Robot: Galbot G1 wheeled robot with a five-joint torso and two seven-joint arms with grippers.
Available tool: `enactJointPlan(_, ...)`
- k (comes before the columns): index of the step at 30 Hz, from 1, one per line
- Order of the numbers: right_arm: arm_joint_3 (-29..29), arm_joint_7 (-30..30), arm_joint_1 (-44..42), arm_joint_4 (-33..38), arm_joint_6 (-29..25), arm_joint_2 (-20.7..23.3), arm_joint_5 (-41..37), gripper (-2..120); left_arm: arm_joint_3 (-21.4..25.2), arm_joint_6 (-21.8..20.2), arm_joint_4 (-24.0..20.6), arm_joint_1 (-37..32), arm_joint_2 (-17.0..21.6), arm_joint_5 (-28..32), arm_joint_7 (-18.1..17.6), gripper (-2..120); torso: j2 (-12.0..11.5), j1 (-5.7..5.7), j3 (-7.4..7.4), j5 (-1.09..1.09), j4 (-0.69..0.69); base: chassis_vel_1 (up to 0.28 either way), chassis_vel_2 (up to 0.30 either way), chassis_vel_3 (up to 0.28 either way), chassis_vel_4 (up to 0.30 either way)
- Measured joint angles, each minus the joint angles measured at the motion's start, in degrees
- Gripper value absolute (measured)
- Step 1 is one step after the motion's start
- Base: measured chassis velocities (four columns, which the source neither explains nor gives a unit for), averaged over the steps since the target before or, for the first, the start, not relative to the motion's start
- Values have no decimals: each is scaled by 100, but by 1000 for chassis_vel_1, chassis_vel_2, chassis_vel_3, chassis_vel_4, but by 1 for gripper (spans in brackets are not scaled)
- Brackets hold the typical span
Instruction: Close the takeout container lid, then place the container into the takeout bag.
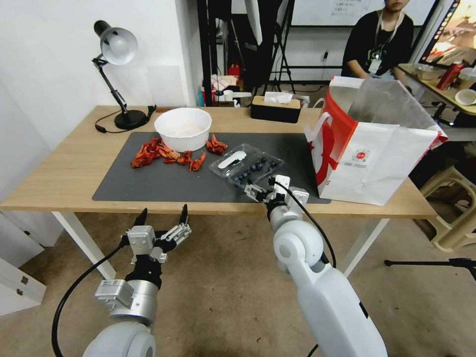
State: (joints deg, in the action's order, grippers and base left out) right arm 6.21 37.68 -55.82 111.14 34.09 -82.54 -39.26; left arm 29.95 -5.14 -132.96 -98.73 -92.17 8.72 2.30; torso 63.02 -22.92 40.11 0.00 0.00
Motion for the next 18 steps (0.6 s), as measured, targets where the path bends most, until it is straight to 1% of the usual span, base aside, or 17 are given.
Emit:
enactJointPlan(6, 3, 290, 171, -110, 271, -32, -294, 100, -2, 25, 39, 15, 2, -5, -7, 100, 0, 0, 0, 0, 0, 0, 0, 0, 0)
enactJointPlan(10, -7, 362, 221, -154, 304, -54, -363, 100, -1, 33, 59, 21, 2, -5, -11, 100, 0, 0, 0, 0, 0, 0, 0, 0, 0)
enactJointPlan(18, 26, 519, 244, -154, 580, -62, -523, 100, 1, 70, 123, 44, 3, -2, -30, 100, 0, 0, 0, 1, 0, 0, 0, 0, 0)
